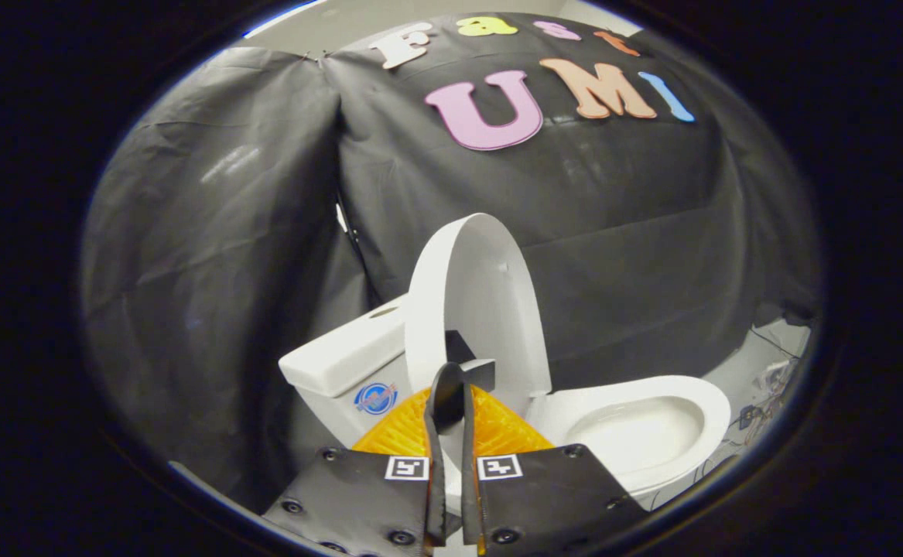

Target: Open the toilet lid.

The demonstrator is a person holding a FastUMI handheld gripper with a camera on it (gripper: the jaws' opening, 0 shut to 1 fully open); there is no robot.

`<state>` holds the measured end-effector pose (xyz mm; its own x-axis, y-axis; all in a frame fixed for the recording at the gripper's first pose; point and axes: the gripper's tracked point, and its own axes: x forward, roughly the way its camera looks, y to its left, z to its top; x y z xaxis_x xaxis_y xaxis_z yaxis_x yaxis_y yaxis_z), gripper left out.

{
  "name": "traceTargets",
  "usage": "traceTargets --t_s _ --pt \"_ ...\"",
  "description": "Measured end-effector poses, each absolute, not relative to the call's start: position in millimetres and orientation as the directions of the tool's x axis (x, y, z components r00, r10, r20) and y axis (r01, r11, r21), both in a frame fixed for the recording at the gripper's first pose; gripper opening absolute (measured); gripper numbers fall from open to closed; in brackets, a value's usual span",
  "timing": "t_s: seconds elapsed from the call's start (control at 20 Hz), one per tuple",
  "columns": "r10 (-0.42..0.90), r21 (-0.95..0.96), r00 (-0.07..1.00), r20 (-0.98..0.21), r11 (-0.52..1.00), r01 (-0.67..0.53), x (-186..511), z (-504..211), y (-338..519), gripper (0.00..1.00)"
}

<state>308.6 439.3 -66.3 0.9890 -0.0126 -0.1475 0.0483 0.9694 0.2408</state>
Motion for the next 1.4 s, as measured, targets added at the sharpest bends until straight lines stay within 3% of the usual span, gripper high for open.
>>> traceTargets --t_s 1.05,1.15,1.4 --pt "0.069 0.155 0.979 -0.193 0.987 -0.039 335.9 -72.7 491.9 0.09" --pt "0.074 0.147 0.978 -0.196 0.988 -0.045 335.7 -73.8 492.0 0.14" --pt "0.073 0.163 0.979 -0.192 0.986 -0.042 334.0 -70.6 490.3 0.18"
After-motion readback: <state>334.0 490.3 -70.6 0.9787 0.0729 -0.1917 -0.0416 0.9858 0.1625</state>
